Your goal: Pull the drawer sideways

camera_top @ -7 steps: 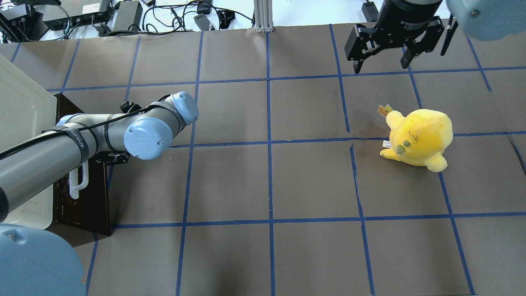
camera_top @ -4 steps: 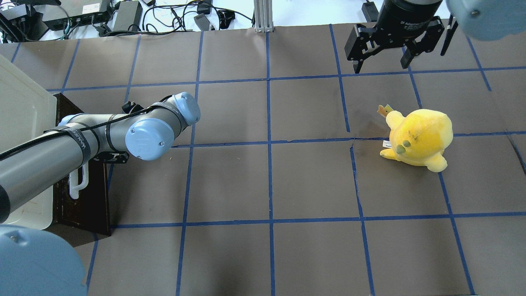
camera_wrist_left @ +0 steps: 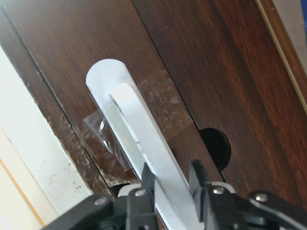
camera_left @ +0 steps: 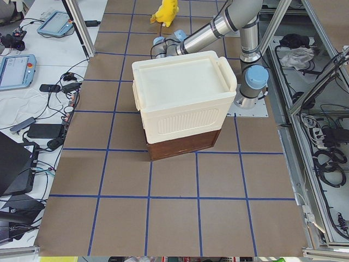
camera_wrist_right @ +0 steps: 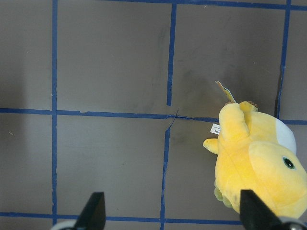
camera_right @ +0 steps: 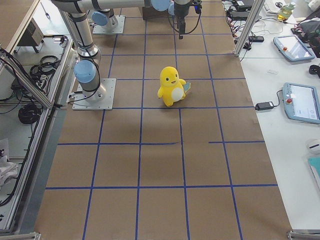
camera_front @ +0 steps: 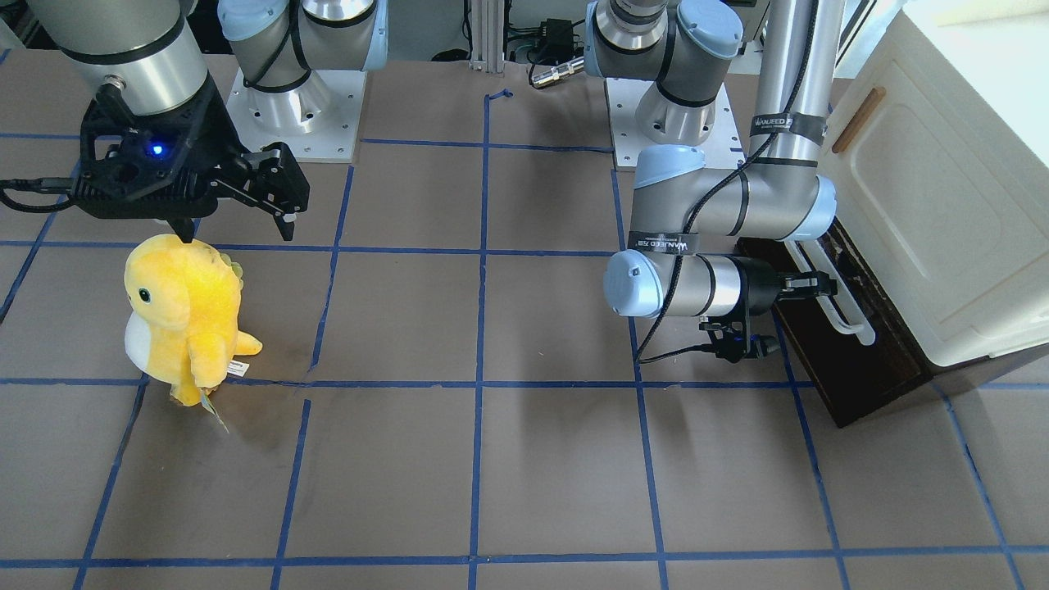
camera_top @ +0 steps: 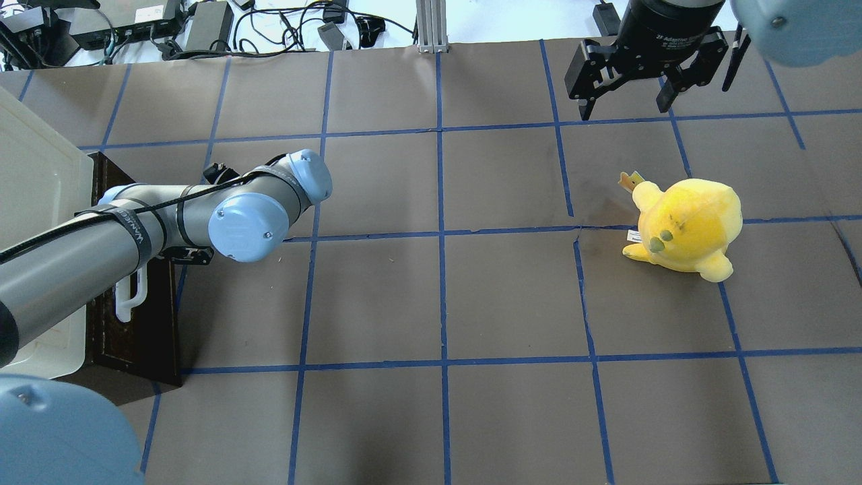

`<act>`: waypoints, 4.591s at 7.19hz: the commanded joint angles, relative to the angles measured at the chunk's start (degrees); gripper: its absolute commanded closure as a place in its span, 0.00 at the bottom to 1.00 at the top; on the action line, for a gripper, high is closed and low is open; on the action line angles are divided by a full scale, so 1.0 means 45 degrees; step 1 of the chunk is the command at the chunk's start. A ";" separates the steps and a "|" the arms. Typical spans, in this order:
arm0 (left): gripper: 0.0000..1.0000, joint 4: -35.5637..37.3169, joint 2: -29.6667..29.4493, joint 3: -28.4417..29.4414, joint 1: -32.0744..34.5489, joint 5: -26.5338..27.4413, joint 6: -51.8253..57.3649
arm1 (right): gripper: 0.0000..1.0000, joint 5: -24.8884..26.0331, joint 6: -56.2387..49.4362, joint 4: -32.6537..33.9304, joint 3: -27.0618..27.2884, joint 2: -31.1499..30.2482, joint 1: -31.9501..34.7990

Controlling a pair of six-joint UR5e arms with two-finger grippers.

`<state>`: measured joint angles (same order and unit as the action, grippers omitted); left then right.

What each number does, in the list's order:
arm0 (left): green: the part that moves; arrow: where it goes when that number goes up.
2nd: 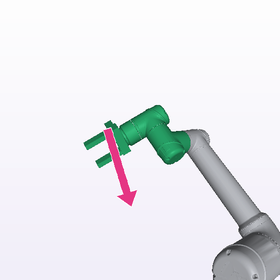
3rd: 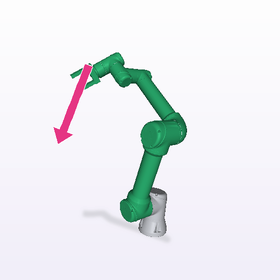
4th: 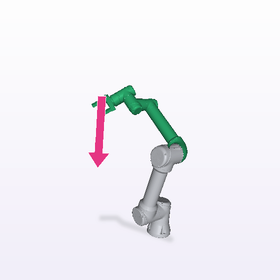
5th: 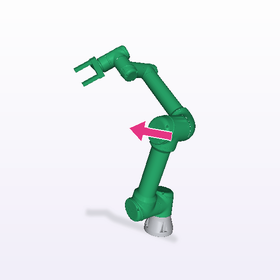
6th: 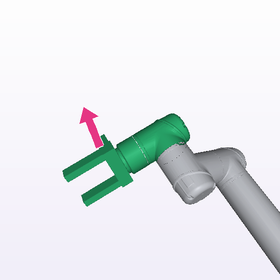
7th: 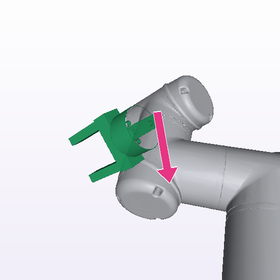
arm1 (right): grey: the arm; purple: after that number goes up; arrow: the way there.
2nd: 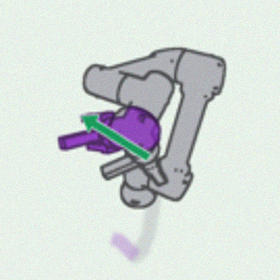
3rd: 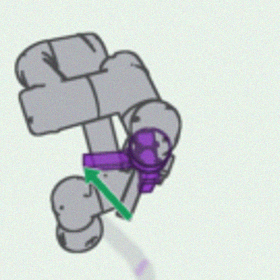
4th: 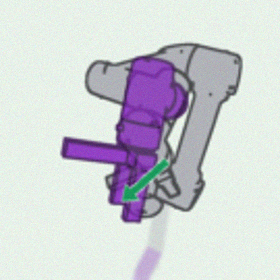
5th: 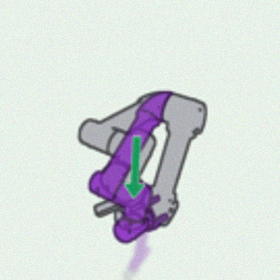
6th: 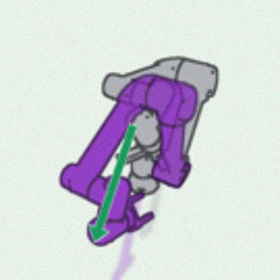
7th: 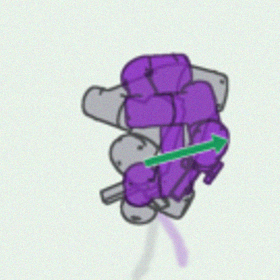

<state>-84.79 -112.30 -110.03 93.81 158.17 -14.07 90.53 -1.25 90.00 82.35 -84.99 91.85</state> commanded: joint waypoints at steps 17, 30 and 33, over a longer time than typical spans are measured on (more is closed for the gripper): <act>0.83 -0.0121 0.0170 0.0818 0.2024 -0.2138 0.0020 | 0.00 0.0000 0.0005 0.0000 0.0000 0.0000 0.0000; 0.00 -0.0024 0.0462 0.2081 0.2550 -0.4623 0.0175 | 0.00 0.0000 0.0005 0.0000 0.0000 0.0000 0.0000; 0.00 -0.0102 0.1727 0.3960 0.2749 -1.1136 0.0958 | 0.00 0.0000 0.0005 0.0000 0.0000 0.0000 0.0000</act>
<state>-85.23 -107.19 -95.18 106.40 121.95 -10.40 90.53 -1.23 90.00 82.35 -85.00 91.84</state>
